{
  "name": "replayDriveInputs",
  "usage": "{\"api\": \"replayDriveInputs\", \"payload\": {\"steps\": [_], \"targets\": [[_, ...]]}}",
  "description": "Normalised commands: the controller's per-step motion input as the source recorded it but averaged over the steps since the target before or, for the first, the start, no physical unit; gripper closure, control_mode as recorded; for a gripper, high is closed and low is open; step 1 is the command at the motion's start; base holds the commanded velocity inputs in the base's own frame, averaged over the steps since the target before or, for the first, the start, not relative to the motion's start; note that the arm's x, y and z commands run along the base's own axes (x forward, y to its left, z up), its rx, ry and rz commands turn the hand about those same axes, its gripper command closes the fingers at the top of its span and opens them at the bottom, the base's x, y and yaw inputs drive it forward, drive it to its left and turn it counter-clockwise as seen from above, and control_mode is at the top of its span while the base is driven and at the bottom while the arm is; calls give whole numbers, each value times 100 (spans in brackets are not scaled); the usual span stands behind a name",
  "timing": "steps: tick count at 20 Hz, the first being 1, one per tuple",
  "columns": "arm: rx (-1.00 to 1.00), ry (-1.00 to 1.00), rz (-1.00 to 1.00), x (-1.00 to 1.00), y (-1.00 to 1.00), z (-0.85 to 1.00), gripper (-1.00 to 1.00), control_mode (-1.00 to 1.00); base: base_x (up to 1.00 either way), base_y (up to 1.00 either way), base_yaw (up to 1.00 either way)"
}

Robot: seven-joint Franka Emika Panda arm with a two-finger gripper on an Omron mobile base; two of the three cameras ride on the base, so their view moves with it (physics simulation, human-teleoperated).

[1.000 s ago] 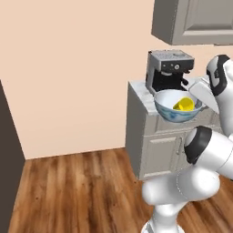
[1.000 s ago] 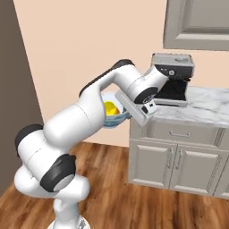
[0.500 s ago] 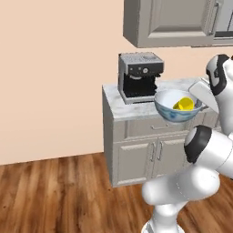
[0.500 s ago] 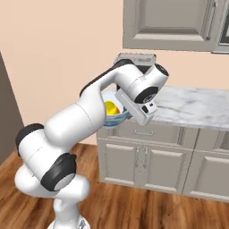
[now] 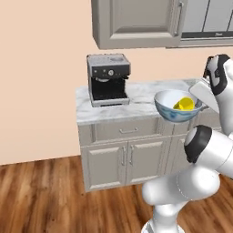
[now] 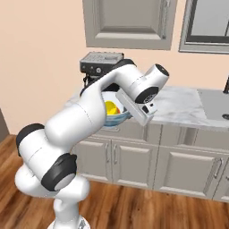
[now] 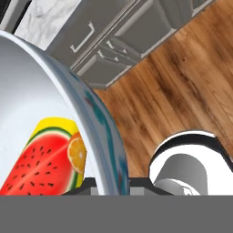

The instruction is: Place the cup inside the bowl on the dining table and move the bowl to any counter.

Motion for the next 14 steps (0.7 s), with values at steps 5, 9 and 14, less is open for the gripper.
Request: {"api": "replayDriveInputs", "payload": {"steps": [5, 9, 14], "targets": [[0, 0, 0, 0, 0, 0, 100, 100, 24, -65, 0], [0, 0, 0, 0, 0, 0, 100, 100, 33, -52, 0], [0, 0, 0, 0, 0, 0, 100, 100, 66, -22, 0]]}}
